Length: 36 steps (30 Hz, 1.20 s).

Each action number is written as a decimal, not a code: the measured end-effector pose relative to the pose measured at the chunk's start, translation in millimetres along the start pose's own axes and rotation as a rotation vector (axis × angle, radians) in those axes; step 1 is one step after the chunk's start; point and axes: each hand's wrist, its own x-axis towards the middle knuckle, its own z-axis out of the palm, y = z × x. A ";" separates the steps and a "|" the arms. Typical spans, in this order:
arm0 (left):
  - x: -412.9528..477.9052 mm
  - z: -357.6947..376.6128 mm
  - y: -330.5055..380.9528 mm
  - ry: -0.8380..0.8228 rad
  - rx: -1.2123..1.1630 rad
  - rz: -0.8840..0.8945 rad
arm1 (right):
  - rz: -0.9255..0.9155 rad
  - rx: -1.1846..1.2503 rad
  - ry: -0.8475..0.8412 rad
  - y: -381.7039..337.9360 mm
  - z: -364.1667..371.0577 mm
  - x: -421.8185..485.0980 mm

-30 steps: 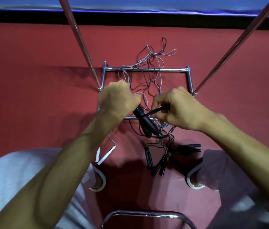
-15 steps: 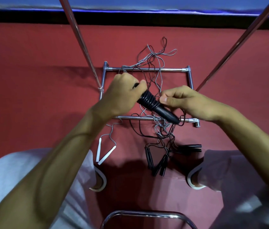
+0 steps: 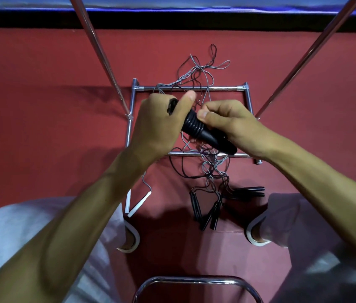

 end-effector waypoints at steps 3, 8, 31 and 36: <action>4.0 -1.4 -5.3 -0.077 0.053 -0.059 | 0.033 0.016 -0.057 -8.5 -5.8 -0.1; 11.0 -10.2 1.2 -0.357 -0.241 -0.206 | 0.002 -0.227 -0.088 -17.7 -28.3 -2.7; 15.4 -6.6 -20.5 -0.593 -0.960 -0.871 | 0.353 0.546 -0.048 2.2 -14.3 6.2; 15.0 -6.1 -26.6 -0.552 -1.129 -1.056 | -0.032 -0.131 0.373 9.8 -19.7 7.9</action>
